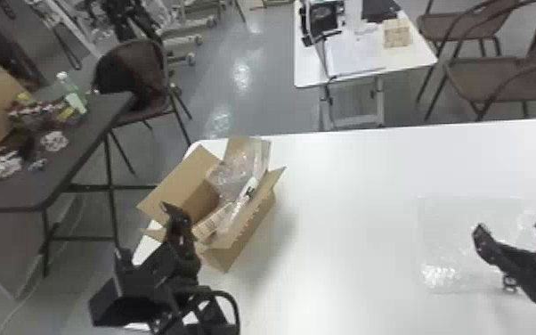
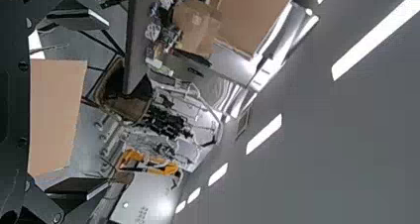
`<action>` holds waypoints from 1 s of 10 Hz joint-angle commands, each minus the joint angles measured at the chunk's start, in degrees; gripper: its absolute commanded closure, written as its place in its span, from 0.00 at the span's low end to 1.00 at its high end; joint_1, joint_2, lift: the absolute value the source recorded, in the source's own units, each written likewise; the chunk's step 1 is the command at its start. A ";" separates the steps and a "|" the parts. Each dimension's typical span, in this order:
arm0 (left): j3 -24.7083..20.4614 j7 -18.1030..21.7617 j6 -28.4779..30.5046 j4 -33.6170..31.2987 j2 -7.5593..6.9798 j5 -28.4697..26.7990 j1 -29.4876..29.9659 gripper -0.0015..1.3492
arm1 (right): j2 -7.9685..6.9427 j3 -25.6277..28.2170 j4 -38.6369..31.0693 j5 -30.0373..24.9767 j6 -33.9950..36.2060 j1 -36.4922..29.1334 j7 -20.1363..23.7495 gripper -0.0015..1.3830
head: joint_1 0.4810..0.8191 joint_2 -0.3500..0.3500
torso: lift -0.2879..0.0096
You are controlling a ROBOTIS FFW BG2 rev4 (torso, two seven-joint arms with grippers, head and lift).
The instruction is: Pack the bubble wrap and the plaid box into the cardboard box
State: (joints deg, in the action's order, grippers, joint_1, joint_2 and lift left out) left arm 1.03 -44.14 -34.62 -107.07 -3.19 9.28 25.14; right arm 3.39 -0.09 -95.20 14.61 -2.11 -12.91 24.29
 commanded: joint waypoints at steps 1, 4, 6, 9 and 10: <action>0.73 4.24 5.09 -3.85 -0.07 -1.28 3.77 0.12 | -0.23 0.00 -2.80 -2.83 -0.44 -2.11 -2.41 0.07 | 0.63 0.93 | 0.62; 3.71 13.29 14.85 -8.50 -2.70 -4.44 10.72 0.12 | -0.41 0.09 -5.08 -3.80 -0.44 -5.89 -4.69 0.07 | 0.63 0.80 | 0.62; 6.79 13.29 18.10 -8.50 -6.31 -5.23 14.94 0.13 | -0.93 0.09 -6.49 -4.94 -0.88 -8.97 -5.66 0.07 | 0.63 0.76 | 0.62; 7.23 8.81 23.99 -12.37 -5.95 -10.95 20.47 0.12 | -0.93 1.41 -11.50 -6.96 0.18 -17.50 -7.15 0.07 | 0.63 0.73 | 0.62; 7.14 8.72 25.13 -13.25 -5.60 -11.12 21.88 0.12 | -0.93 2.64 -13.61 -7.93 1.06 -20.75 -7.15 0.08 | 0.63 0.73 | 0.62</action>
State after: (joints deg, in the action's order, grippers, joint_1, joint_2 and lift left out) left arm 8.26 -35.42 -10.22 -119.77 -9.07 -1.69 46.06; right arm 2.46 1.78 -107.52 7.22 -1.64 -31.59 17.11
